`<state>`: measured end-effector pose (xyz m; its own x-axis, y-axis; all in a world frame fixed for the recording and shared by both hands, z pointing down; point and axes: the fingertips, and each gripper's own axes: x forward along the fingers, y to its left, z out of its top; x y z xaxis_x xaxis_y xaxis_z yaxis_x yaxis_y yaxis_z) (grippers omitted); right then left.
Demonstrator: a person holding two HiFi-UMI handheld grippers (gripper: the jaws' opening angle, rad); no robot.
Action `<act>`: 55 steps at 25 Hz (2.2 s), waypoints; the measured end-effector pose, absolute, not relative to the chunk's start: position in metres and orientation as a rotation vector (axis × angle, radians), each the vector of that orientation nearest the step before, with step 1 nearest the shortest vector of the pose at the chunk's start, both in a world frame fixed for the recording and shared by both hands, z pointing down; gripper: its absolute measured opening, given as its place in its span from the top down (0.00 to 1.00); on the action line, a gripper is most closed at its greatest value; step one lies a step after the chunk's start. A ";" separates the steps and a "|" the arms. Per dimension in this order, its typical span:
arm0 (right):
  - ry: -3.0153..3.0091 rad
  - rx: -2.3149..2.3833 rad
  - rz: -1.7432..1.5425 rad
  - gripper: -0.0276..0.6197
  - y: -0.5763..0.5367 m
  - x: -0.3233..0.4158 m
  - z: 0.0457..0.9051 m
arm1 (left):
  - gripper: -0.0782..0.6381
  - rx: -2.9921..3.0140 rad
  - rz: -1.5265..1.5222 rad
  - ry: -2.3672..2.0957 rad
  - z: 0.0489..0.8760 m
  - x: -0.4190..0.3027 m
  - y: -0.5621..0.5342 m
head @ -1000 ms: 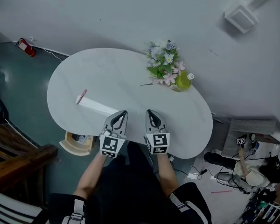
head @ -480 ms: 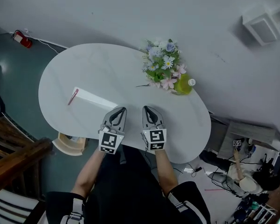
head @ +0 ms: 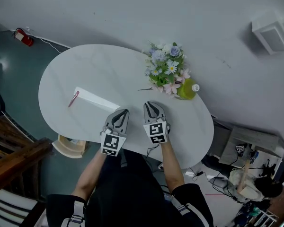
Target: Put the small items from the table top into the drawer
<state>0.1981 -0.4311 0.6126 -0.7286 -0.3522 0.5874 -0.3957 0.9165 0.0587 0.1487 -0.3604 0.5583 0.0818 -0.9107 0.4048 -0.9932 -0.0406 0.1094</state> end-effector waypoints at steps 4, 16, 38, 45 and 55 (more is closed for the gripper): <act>-2.407 0.494 0.004 0.91 -0.455 0.189 0.626 | 0.86 1.998 0.319 -1.893 0.560 0.145 -0.362; -2.290 0.323 -0.075 0.61 -0.484 0.153 0.664 | 0.86 1.958 0.314 -1.906 0.568 0.131 -0.369; -2.219 0.229 0.084 0.64 -0.487 0.144 0.683 | 0.86 1.924 0.306 -1.920 0.573 0.119 -0.375; -2.190 0.206 0.057 0.85 -0.471 0.140 0.685 | 0.86 1.913 0.308 -1.935 0.572 0.115 -0.370; -2.187 0.236 0.040 0.91 -0.466 0.141 0.686 | 0.86 1.896 0.305 -1.964 0.567 0.113 -0.358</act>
<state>0.1406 -0.4661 0.6862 -0.5705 -0.1544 0.8066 -0.1840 0.9812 0.0577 0.1126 -0.3582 0.5666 -0.0067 -0.9064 0.4224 -0.9919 0.0597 0.1125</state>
